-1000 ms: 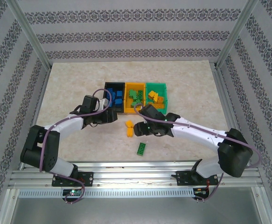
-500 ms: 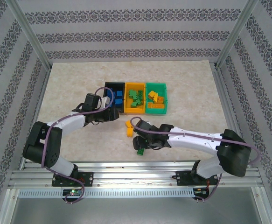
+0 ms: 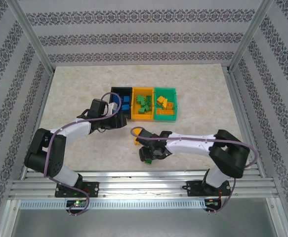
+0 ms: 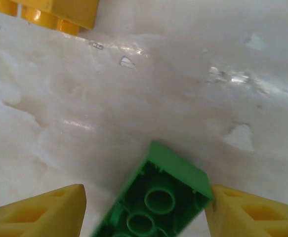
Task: Sort the legos into containers by color
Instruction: Pick up the lego from the bottom-center of the table, then place the lego in the container.
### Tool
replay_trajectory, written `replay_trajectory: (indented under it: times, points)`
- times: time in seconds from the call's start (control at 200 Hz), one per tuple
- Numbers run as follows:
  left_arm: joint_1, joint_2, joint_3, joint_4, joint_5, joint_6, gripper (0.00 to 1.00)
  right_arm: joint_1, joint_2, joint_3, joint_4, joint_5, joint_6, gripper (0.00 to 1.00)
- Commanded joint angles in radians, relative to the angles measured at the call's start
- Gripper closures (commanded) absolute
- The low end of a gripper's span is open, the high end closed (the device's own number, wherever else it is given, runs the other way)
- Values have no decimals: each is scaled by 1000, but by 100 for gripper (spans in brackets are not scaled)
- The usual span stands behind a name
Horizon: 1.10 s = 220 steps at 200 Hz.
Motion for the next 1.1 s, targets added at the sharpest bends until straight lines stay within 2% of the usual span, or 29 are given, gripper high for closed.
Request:
replay_trajectory:
  times: [0.0, 0.05, 0.135, 0.25, 0.67, 1.094]
  points:
    - [-11, 3, 23, 31, -1, 9, 41, 24, 60, 62, -36, -24, -38, 37]
    - [-12, 3, 21, 25, -2, 16, 41, 27, 78, 78, -45, -25, -47, 41]
    - [-11, 1, 22, 15, -8, 26, 41, 31, 95, 95, -52, -23, -58, 57]
    - [-13, 3, 21, 17, -7, 29, 41, 31, 99, 100, -58, -20, -58, 63]
    - [-12, 26, 38, 30, 2, 27, 41, 4, 63, 75, -99, 107, -50, 60]
    - [-12, -7, 65, -39, -29, 50, 41, -240, -65, 72, -49, 128, -227, 61]
